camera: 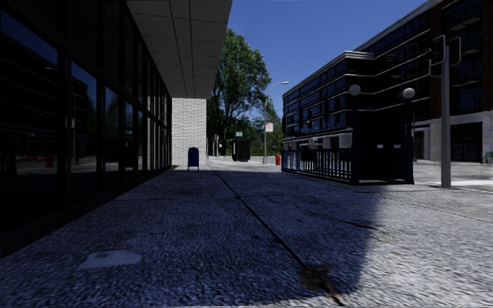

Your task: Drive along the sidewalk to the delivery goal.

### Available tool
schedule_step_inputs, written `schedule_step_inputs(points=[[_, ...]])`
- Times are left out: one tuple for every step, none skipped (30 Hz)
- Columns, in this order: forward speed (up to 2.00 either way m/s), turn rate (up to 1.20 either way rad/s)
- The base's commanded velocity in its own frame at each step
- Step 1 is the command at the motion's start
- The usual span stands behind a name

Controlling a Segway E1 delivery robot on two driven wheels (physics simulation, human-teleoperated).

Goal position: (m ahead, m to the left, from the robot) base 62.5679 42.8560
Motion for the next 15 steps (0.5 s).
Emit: schedule_step_inputs(points=[[2.00,0.00],[2.00,0.00],[2.00,0.00],[2.00,0.00],[2.00,0.00],[2.00,0.00],[2.00,0.00],[2.00,0.00],[2.00,0.00],[2.00,0.00],[2.00,0.00],[2.00,0.00],[2.00,0.00],[2.00,0.00],[2.00,0.00]])
